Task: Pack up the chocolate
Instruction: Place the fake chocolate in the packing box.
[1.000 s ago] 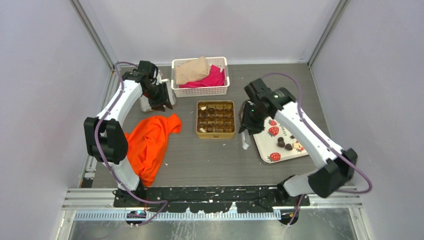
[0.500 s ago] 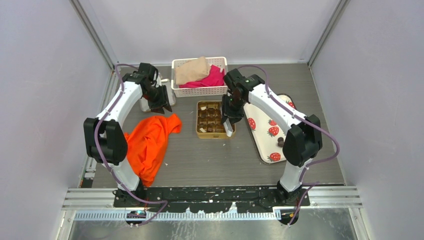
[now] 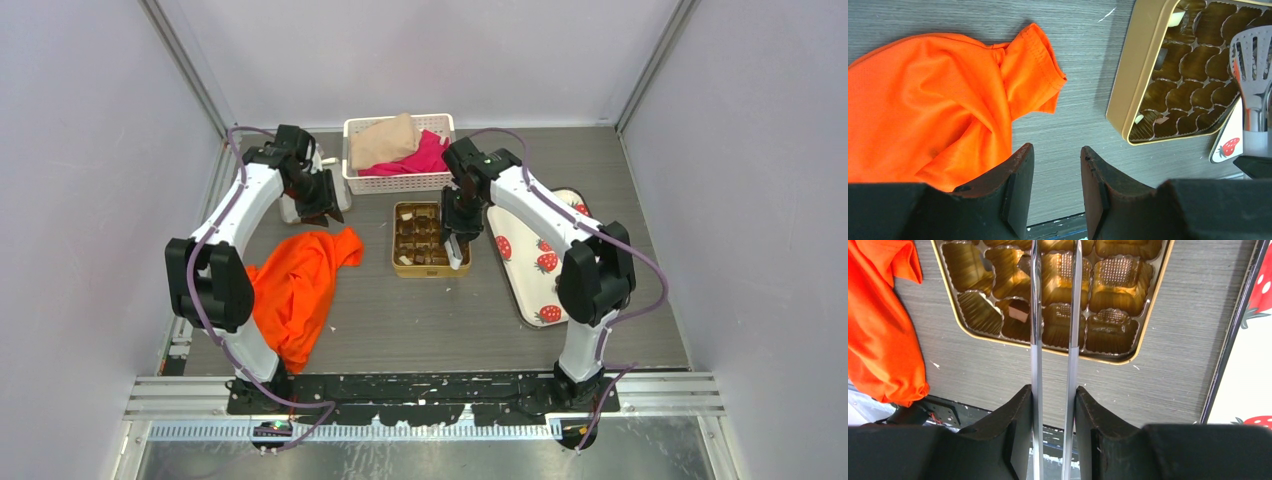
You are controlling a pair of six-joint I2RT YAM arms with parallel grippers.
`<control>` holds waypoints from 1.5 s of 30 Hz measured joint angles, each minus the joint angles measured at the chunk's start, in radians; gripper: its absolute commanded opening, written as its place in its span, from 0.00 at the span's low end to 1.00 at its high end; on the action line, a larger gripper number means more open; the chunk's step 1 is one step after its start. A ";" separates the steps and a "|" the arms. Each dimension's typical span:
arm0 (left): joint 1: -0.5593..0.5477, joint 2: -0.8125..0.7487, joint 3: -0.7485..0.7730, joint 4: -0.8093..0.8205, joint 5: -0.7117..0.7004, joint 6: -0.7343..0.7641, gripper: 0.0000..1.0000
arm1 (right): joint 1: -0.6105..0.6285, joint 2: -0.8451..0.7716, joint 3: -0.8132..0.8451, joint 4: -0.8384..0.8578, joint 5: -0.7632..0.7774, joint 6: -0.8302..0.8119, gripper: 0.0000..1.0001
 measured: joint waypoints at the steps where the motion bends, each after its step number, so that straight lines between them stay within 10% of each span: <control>1: 0.000 -0.001 0.000 0.000 0.000 0.000 0.41 | -0.001 0.006 0.000 0.004 0.003 0.000 0.16; 13: 0.000 -0.011 0.000 -0.001 -0.007 0.003 0.41 | -0.006 0.029 0.000 0.043 0.017 0.000 0.47; 30: 0.000 -0.011 0.000 0.000 -0.008 0.003 0.41 | -0.048 -0.049 -0.011 0.037 0.068 0.012 0.01; 37: 0.000 -0.011 0.000 0.000 -0.009 0.003 0.41 | -0.215 -0.364 -0.230 0.009 0.159 0.034 0.03; 45: 0.000 -0.011 0.002 -0.001 -0.008 0.003 0.41 | -0.397 -0.644 -0.560 -0.173 0.247 0.080 0.27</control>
